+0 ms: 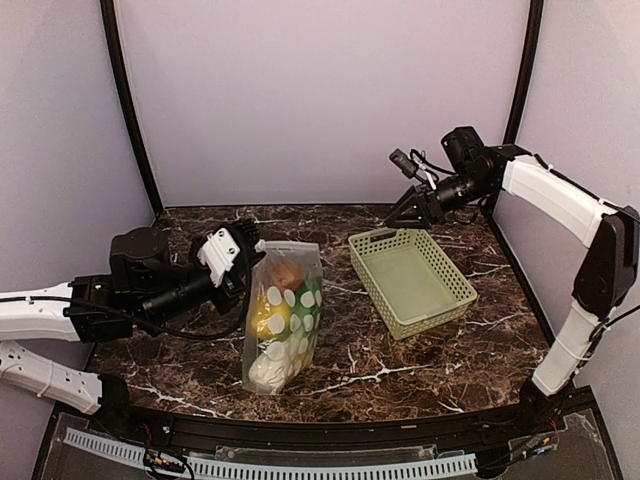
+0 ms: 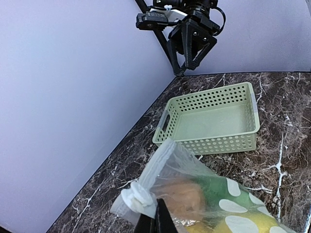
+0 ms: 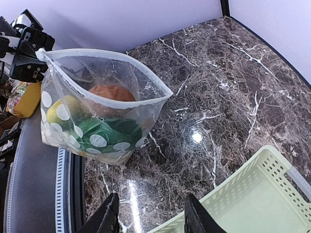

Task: Place the food in the zip-top bag and seal the zipper
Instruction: Pass from the left arm to the right

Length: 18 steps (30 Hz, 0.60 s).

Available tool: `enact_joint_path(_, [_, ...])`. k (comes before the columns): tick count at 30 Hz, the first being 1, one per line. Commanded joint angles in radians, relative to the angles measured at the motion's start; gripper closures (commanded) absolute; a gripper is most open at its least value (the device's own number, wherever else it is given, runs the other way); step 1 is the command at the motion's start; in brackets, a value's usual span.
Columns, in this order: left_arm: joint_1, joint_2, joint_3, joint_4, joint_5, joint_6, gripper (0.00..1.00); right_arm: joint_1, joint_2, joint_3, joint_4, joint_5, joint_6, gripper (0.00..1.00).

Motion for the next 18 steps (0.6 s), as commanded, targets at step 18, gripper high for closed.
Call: enact_joint_path(18, [0.031,0.162,0.185,-0.094,0.395,-0.012,0.99,0.305,-0.030,0.151,-0.057,-0.021,-0.173,0.52])
